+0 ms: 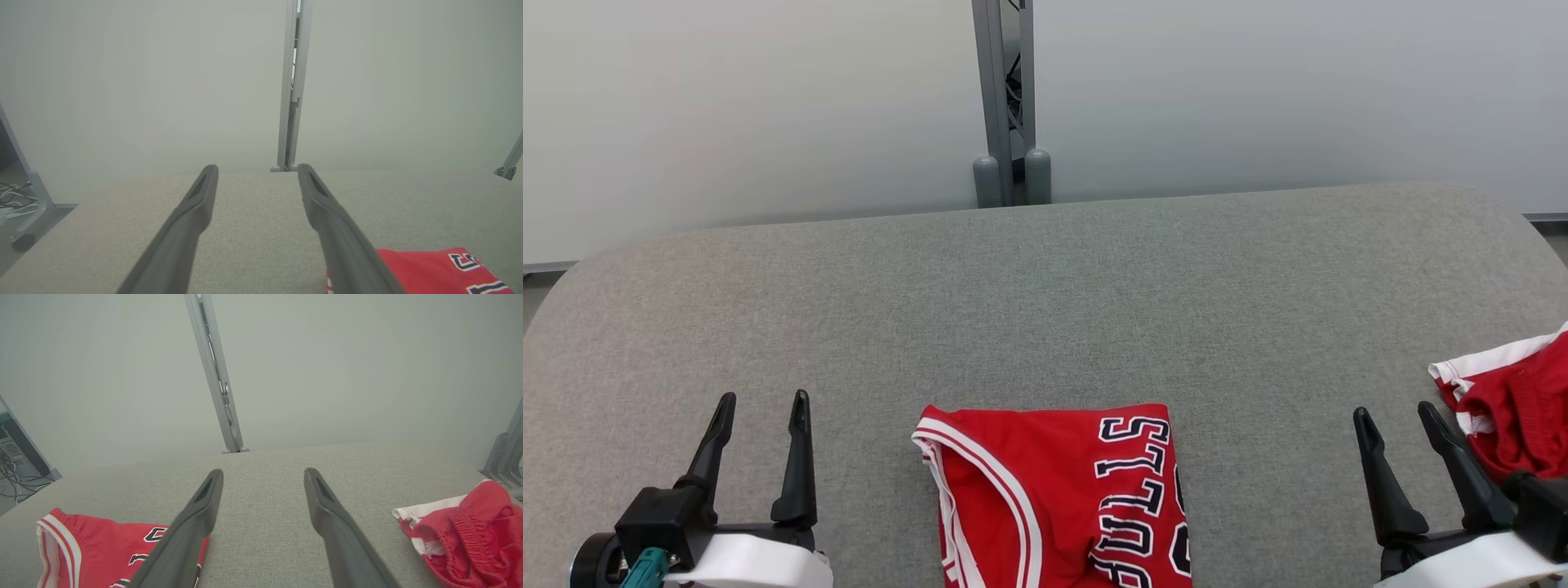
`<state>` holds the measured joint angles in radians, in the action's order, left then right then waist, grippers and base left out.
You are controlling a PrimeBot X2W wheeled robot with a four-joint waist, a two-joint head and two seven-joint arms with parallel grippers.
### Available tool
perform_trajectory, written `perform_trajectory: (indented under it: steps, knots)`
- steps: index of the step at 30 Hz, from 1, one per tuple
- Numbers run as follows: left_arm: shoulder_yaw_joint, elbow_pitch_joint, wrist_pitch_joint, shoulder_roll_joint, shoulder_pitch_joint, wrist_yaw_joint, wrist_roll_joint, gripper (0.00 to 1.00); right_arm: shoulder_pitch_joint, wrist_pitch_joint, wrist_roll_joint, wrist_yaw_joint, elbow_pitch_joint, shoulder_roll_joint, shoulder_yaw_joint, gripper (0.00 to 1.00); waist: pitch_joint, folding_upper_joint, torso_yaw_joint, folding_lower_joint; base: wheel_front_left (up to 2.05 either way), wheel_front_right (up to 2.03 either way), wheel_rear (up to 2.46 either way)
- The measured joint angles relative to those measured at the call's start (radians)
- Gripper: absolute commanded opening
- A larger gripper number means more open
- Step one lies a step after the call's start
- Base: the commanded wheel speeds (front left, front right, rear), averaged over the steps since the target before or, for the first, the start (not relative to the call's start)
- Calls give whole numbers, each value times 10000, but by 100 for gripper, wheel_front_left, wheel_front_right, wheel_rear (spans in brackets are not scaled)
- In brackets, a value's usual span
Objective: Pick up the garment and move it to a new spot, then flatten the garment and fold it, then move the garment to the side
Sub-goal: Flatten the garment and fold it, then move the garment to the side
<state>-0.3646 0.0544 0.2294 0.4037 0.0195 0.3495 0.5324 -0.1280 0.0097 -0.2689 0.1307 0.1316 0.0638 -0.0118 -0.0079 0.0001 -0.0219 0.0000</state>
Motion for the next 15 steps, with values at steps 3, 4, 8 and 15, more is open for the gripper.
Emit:
perform_trajectory:
  steps: [3, 4, 8, 15]
  knots:
    - [12, 67, -19, 29, 95, 50, 2, 100, -94, 81, 4, 0, 115, -38, -13, 100, -43, 0, -33, 0, 0, 0, 0]
    - [8, 86, -44, 36, 123, 73, 2, 100, -108, 84, 4, 0, 134, -44, -25, 100, -52, 0, -42, 0, 0, 0, 0]
    - [-25, 169, -86, 56, 130, 125, 2, 100, -156, 163, 6, 0, 186, -75, -31, 100, -72, 0, -40, 0, 0, 0, 0]
    - [-90, 234, -94, 42, 127, 144, -2, 100, -53, 662, -6, 0, -71, -86, 364, 100, -46, 0, 44, 0, 0, 0, 0]
